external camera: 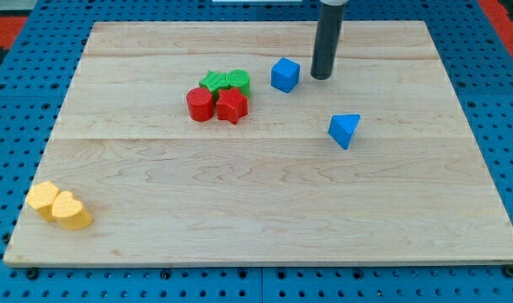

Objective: Push the group of blocks slightly down

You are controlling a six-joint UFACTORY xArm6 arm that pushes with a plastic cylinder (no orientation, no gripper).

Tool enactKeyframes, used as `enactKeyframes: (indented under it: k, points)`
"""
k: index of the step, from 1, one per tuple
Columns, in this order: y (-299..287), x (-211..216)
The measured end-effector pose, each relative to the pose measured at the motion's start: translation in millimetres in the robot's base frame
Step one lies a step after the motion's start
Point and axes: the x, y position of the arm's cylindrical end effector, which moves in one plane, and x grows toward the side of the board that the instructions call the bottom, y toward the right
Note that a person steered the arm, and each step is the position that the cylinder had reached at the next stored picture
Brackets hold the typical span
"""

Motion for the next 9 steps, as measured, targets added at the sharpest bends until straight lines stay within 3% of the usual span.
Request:
enactKeyframes:
  k: [1, 2, 5, 7, 8, 9]
  points:
    - [-31, 7]
    - [-15, 29]
    - [-125, -17]
    - [-108, -51]
    - [-149, -51]
    - [-141, -41]
